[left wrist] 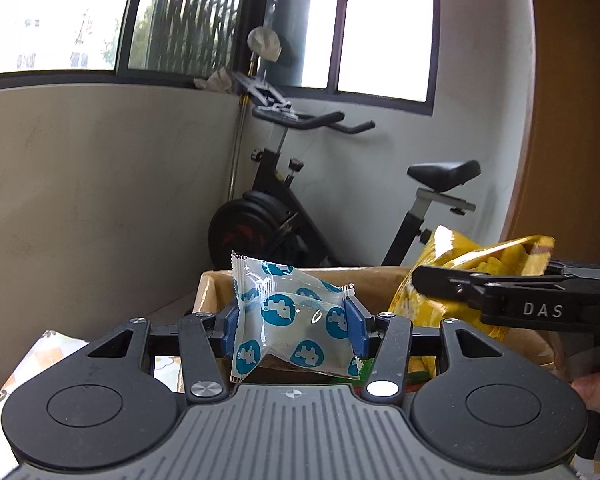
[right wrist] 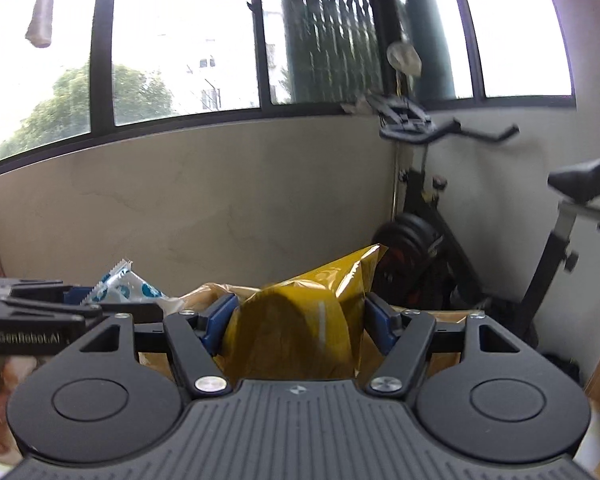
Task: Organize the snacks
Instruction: 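Open both tools over the box to drop the two packets in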
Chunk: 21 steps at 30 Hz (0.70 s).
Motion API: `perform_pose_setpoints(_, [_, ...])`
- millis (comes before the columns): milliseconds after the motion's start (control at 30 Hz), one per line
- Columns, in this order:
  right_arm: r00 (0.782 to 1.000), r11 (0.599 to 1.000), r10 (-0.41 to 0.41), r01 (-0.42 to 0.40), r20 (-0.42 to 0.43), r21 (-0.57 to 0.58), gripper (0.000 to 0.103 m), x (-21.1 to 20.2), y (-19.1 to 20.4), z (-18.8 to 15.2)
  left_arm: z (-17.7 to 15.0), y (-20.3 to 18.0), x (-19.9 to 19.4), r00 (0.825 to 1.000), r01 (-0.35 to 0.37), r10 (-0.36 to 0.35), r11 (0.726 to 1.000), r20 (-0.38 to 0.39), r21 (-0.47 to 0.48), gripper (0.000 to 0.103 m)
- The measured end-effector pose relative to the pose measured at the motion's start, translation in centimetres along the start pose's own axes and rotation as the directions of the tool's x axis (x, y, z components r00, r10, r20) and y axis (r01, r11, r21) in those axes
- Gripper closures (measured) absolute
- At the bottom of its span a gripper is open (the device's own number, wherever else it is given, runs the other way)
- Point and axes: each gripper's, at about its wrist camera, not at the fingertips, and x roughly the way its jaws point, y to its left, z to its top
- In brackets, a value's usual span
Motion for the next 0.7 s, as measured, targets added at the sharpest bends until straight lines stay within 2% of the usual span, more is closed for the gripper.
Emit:
perform_pose_setpoints(133, [0.998,1.0,0.004,-0.002,-0.067,0.023,0.03,1.5,0.0,0.1,-0.1,0.5,0.9,0.999,0.007,-0.007,1.0,-0.039,-0.004,0.048])
perform_pose_setpoints(267, [0.997,0.999,0.01,-0.007,-0.082,0.039,0.02,1.3,-0.2,0.1,-0.2,0.7,0.5,0.999,0.006,-0.006,1.0,-0.036,-0.001,0.035])
perform_pose_setpoints(500, [0.996,0.997,0.002,0.005,-0.087,0.08,0.02,-0.5,-0.9,-0.2,-0.4,1.3,-0.9,1.0,0.002,-0.003,1.0,-0.028,-0.011,0.031])
perform_pose_setpoints(700, [0.996,1.0,0.005,-0.003,-0.088,0.019,0.02,-3.7,-0.5,-1.2,-0.8,1.5,-2.8,1.0,0.012,-0.013,1.0,-0.019,-0.01,0.03])
